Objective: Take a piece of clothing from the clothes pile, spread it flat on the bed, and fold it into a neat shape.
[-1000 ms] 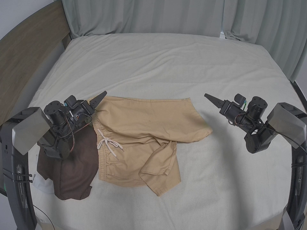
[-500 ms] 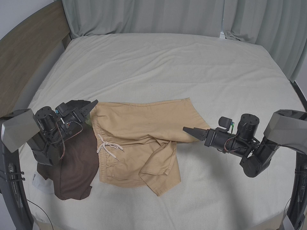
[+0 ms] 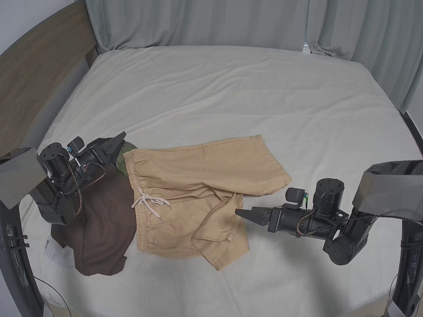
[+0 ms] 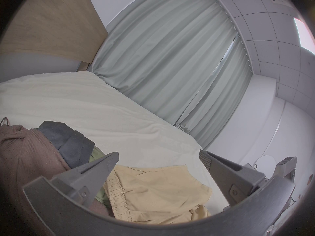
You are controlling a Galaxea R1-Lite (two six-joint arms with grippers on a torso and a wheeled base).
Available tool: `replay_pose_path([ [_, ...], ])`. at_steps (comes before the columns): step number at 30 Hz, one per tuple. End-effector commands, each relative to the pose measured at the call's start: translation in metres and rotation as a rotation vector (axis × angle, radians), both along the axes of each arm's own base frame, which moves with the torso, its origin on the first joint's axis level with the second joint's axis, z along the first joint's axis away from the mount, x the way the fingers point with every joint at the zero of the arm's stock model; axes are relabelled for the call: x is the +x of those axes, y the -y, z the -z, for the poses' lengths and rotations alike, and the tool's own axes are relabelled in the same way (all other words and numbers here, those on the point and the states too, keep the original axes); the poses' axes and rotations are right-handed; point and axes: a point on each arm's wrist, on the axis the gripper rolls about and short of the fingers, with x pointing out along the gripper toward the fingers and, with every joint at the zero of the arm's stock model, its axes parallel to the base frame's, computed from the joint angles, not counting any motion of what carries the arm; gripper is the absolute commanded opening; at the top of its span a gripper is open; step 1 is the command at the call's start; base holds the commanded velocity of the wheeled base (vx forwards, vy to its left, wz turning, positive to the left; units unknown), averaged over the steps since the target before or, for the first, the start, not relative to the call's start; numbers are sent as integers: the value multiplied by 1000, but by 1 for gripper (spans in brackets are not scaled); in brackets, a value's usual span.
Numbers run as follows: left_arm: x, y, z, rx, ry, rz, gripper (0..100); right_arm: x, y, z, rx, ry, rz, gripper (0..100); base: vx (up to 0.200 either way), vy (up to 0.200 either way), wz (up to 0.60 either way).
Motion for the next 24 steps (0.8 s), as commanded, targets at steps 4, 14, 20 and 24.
replay_pose_path([
  [4,-11,12,-12,2,12,31,100,-9,-11,22,-38,-60,-20,100,0,0,0],
  [14,-16,22,-12,4,1,55,100,-16,-22,50,-63,-102,-54,100,0,0,0],
  [20,-16,23,-10,5,-7,58,100,-15,-25,60,-72,-117,-60,100,0,0,0],
  [24,-17,26,-9,5,-10,64,100,-15,-27,63,-76,-116,-51,100,0,0,0],
])
